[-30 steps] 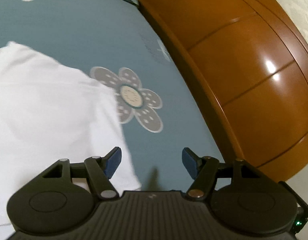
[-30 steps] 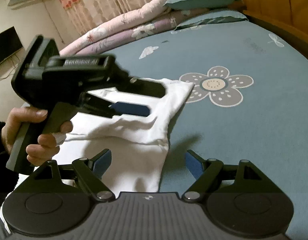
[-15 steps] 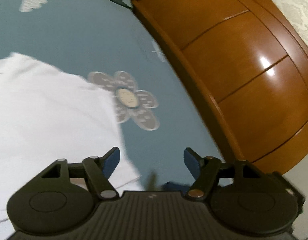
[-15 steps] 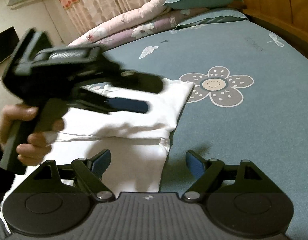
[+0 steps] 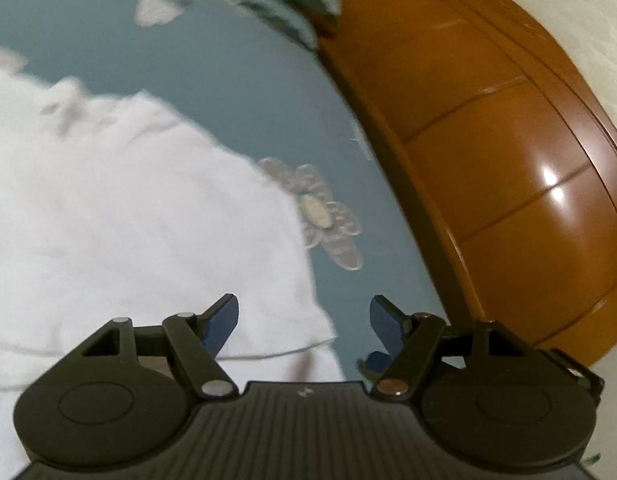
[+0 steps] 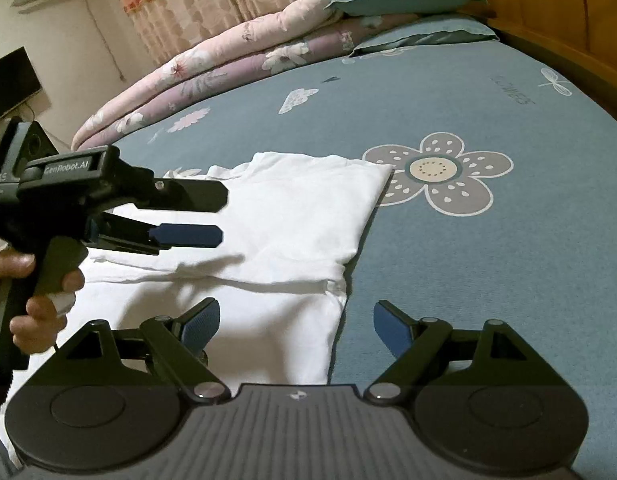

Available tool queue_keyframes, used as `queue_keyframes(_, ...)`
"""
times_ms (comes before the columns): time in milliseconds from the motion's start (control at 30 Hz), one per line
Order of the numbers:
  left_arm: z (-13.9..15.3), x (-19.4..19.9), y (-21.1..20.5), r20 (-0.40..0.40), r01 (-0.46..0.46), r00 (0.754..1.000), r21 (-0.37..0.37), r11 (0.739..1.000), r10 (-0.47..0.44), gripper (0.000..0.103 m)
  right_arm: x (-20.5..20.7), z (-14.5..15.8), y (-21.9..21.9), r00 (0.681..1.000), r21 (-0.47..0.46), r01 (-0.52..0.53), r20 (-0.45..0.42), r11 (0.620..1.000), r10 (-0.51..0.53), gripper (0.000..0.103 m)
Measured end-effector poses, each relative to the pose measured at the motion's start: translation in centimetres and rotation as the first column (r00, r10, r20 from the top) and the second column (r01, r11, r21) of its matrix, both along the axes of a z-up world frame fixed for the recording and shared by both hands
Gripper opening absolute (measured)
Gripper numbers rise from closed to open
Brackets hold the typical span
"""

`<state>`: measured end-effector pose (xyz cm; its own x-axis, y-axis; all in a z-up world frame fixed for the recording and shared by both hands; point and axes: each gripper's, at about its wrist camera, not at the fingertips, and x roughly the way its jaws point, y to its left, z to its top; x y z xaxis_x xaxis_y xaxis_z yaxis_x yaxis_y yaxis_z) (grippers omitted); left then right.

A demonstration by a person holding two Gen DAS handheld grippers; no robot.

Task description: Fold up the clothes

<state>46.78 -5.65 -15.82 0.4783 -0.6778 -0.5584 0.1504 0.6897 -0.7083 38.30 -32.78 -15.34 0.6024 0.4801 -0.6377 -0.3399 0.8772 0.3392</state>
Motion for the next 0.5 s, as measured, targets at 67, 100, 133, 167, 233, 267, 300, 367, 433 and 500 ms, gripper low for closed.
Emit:
queue_keyframes(67, 0.3, 0.2, 0.5, 0.005, -0.012, 1.000, -0.006, 1.000, 0.012, 0.072, 0.1, 0.0, 0.1, 1.000, -0.006, 0.001, -0.002, 1.000, -0.001, 0.087)
queue_keyframes(100, 0.4, 0.3, 0.8, 0.008, -0.017, 1.000, -0.009, 1.000, 0.017, 0.072, 0.1, -0.1, 0.1, 1.000, -0.005, 0.002, -0.002, 1.000, -0.002, 0.087)
queue_keyframes(133, 0.6, 0.4, 1.0, 0.010, -0.023, 1.000, -0.012, 1.000, 0.023, 0.072, 0.1, -0.1, 0.1, 1.000, -0.004, 0.002, -0.003, 1.000, -0.002, 0.087)
queue_keyframes(167, 0.7, 0.5, 1.3, 0.013, -0.029, 0.999, -0.015, 0.999, 0.029, 0.072, 0.2, 0.0, 0.1, 1.000, -0.003, 0.001, -0.002, 1.000, -0.001, 0.087)
queue_keyframes(233, 1.0, 0.7, 1.8, 0.018, -0.040, 0.999, -0.020, 0.999, 0.041, 0.072, 0.2, 0.0, 0.2, 1.000, -0.003, -0.001, -0.001, 1.000, 0.001, 0.088)
queue_keyframes(267, 1.1, 0.8, 2.0, 0.020, -0.046, 0.999, -0.023, 0.999, 0.046, 0.072, 0.2, 0.0, 0.3, 1.000, -0.004, 0.000, -0.001, 1.000, 0.000, 0.088)
queue_keyframes(300, 1.3, 1.0, 2.2, 0.026, -0.052, 0.998, -0.024, 0.998, 0.053, 0.072, 0.2, 0.0, 0.3, 1.000, -0.005, 0.001, -0.001, 1.000, -0.001, 0.089)
queue_keyframes(367, 1.3, 2.5, 2.4, 0.031, -0.070, 0.997, -0.011, 0.997, 0.070, 0.073, 0.2, 0.0, 0.5, 1.000, -0.007, 0.000, -0.002, 1.000, 0.000, 0.089)
queue_keyframes(433, 0.8, 4.1, 2.4, 0.019, -0.088, 0.996, 0.005, 0.996, 0.088, 0.073, 0.2, 0.0, 0.6, 1.000, -0.008, -0.002, -0.002, 1.000, 0.002, 0.089)
queue_keyframes(500, 0.2, 5.7, 2.4, 0.007, -0.105, 0.994, 0.024, 0.994, 0.105, 0.073, 0.3, 0.0, 0.8, 1.000, -0.015, -0.004, -0.003, 1.000, 0.004, 0.091)
